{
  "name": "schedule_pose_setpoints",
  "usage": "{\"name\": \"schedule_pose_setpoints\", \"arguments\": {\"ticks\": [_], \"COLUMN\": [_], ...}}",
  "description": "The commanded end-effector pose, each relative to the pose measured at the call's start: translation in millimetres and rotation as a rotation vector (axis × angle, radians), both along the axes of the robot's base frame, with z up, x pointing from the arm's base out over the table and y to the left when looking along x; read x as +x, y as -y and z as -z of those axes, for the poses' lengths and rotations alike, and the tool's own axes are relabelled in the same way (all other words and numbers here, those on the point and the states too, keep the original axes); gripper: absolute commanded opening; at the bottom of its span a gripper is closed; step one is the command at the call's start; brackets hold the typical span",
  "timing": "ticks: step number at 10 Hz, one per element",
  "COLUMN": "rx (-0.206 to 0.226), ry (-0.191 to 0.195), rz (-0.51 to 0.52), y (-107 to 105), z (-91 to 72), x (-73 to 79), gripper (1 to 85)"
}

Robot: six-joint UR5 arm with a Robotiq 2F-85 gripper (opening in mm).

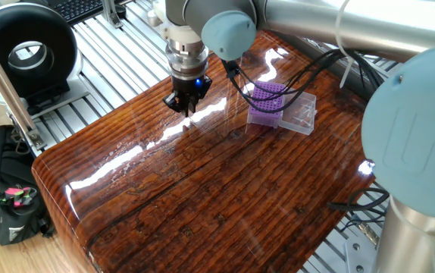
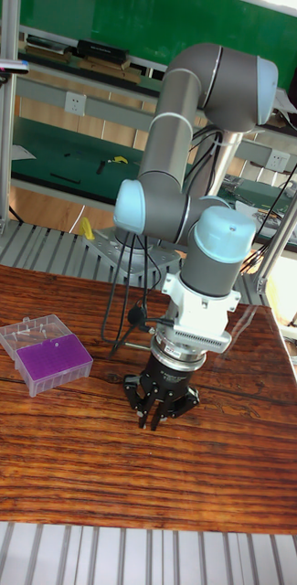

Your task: Insert a small pipette tip into the holder for small pipette tips

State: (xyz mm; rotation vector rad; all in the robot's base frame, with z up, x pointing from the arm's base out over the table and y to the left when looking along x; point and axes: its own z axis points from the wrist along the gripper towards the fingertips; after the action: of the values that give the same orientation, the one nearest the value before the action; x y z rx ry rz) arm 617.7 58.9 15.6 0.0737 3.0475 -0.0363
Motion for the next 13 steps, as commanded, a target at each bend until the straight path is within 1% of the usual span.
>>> {"name": "schedule_pose_setpoints", "arguments": {"ticks": [1,2,3,4,6,7,8,10,11,12,13], "rx": [0.005,0.003,-0.007,-0.046,0.002,0.001,0.006,0.025,0.044,0.013,-0.009], "ry": [0.006,0.010,0.011,0.008,0.009,0.001,-0.017,-0.006,-0.010,-0.014,-0.015], "rz": [0.010,-0.001,-0.024,-0.068,-0.100,-0.129,-0.173,-0.211,-0.224,-0.216,-0.196], "y": [-1.8,0.8,5.8,17.9,4.2,3.8,1.4,-4.6,-10.9,-5.1,-0.3], "z": [2.0,5.0,4.5,1.3,-2.8,-4.4,-5.5,-5.1,-4.3,-1.0,4.3], "x": [-0.8,2.9,7.4,12.1,11.9,9.4,4.3,6.7,3.7,0.5,-1.0], "gripper": [23.7,23.7,23.7,23.7,23.7,23.7,23.7,23.7,23.7,23.7,23.7]}}
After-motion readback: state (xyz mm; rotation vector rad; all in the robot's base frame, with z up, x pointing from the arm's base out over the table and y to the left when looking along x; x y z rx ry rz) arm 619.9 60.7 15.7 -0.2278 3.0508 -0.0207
